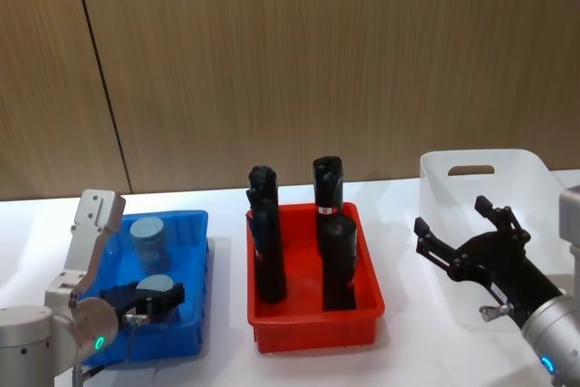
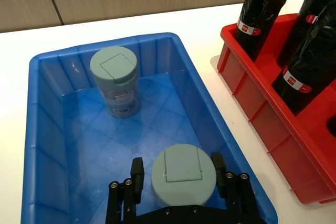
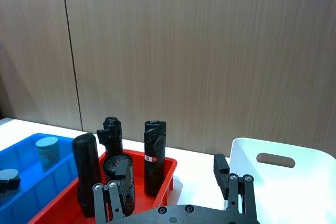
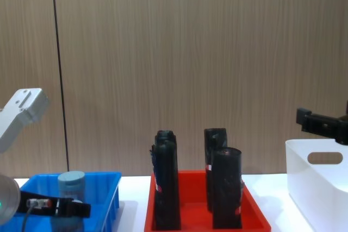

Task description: Pick the cotton swabs from the blue box and place them into the white box.

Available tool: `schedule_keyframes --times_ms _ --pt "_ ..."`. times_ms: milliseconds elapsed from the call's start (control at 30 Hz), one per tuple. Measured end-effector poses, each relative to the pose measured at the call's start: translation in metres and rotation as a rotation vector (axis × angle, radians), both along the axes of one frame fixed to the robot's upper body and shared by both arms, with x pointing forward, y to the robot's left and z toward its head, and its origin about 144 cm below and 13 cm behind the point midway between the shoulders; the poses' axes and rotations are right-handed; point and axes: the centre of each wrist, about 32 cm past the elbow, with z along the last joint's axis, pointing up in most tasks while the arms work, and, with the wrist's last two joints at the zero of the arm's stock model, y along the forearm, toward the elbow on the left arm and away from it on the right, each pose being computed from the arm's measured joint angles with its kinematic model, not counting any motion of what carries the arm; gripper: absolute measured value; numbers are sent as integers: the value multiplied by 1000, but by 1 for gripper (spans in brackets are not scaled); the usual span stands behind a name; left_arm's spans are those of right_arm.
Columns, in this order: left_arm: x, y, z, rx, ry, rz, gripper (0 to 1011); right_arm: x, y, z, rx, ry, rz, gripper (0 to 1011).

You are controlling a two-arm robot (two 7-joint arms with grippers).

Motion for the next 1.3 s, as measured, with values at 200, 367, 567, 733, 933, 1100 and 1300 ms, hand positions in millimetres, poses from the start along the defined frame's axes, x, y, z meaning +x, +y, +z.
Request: schedule_keyframes --times_ms 200,367,567,733,933,1100,1300 --pt "2 1 -3 -5 -7 -11 670 0 0 0 0 0 0 1002" --pt "2 1 -4 -7 -14 -18 670 0 0 0 0 0 0 1002" --pt "2 1 -3 -1 -34 -22 670 0 0 0 0 0 0 1002" --pt "-2 -1 0 14 -70 -25 670 0 0 0 0 0 0 1002" --pt "-9 -2 9 55 -146 -19 670 0 0 0 0 0 0 1002" --pt "-17 -3 18 79 -207 -18 670 0 0 0 0 0 0 1002" --pt "-26 -1 31 97 -296 -32 670 0 0 0 0 0 0 1002"
